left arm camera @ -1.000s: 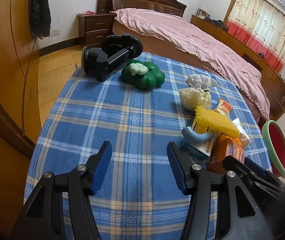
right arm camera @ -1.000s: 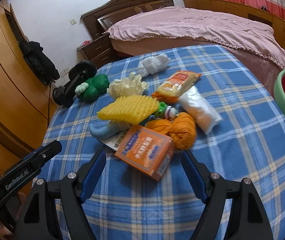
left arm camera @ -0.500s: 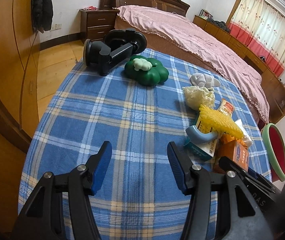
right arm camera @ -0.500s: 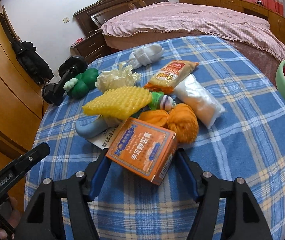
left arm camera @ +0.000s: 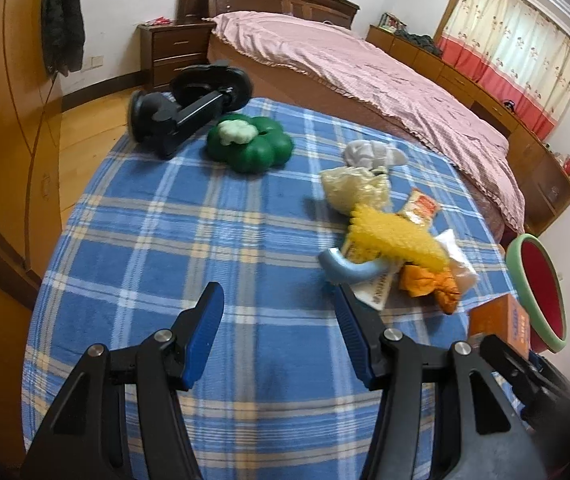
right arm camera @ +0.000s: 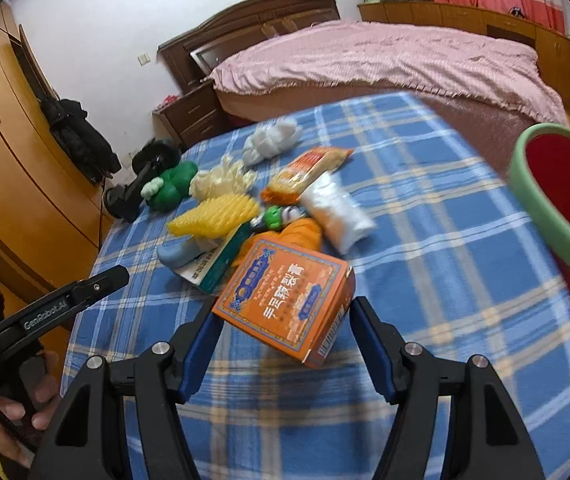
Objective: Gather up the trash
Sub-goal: 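Grasp the orange box with the right tool while the left tool grasps a yellow foam net, then carry both items over the red bucket and open both tools to drop them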
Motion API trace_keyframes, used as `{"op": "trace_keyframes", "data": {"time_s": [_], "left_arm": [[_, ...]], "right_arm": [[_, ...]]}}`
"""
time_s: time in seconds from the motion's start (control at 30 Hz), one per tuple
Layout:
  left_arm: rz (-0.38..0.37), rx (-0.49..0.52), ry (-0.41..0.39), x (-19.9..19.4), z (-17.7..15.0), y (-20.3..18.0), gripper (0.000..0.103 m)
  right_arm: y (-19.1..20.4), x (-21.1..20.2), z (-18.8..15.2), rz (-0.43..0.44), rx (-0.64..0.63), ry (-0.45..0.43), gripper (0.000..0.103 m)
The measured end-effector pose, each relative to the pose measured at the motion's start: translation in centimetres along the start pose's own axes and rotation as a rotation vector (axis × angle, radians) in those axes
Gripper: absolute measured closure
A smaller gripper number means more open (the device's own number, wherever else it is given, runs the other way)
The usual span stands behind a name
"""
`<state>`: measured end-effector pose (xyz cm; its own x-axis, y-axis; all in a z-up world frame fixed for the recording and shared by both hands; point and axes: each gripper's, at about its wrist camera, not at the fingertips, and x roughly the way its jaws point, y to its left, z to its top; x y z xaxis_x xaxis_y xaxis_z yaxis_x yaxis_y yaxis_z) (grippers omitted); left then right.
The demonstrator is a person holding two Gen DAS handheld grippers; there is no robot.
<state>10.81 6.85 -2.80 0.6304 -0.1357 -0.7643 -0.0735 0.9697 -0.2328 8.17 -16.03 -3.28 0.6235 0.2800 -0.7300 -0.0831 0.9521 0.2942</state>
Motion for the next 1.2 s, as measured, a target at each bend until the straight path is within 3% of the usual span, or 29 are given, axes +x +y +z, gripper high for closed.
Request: {"op": "trace_keyframes", "data": {"time_s": [0.23, 0.47, 0.7, 0.9, 1.07, 1.1, 1.2], "left_arm": [[-0.049, 0.052, 0.002, 0.3, 0.5, -3.1, 0.046], [-0.1, 0.125, -0.012, 1.0, 2.0, -6.6, 0.046], [-0.056, 0.163, 0.005, 4.4, 4.2, -8.6, 0.046], [-0.017, 0.145, 0.071, 6.9, 3.6, -8.2, 0.046], [-0.014, 0.133, 0.064, 6.9, 3.1, -7.7, 0.046], [-0.014, 0.13, 0.056, 6.7, 3.1, -7.6, 0.047], [-0.055, 0.133, 0.041, 6.2, 2.8, -7.6, 0.066]], "right_arm": [[-3.2, -2.7, 0.2, -0.045, 0.048, -0.061, 0.035], [-6.6, -3.2, 0.0, -0.071, 0.127, -0.064, 0.035], [-7.4, -3.4, -0.2, -0.065, 0.151, -0.066, 0.035], [-7.7, -3.4, -0.1, -0.065, 0.155, -0.069, 0.035], [-8.2, -3.0, 0.0, -0.065, 0.168, -0.06, 0.035], [-8.2, -2.9, 0.0, -0.064, 0.17, -0.057, 0.035], [-8.4, -2.8, 0.0, -0.06, 0.172, -0.054, 0.035]]}}
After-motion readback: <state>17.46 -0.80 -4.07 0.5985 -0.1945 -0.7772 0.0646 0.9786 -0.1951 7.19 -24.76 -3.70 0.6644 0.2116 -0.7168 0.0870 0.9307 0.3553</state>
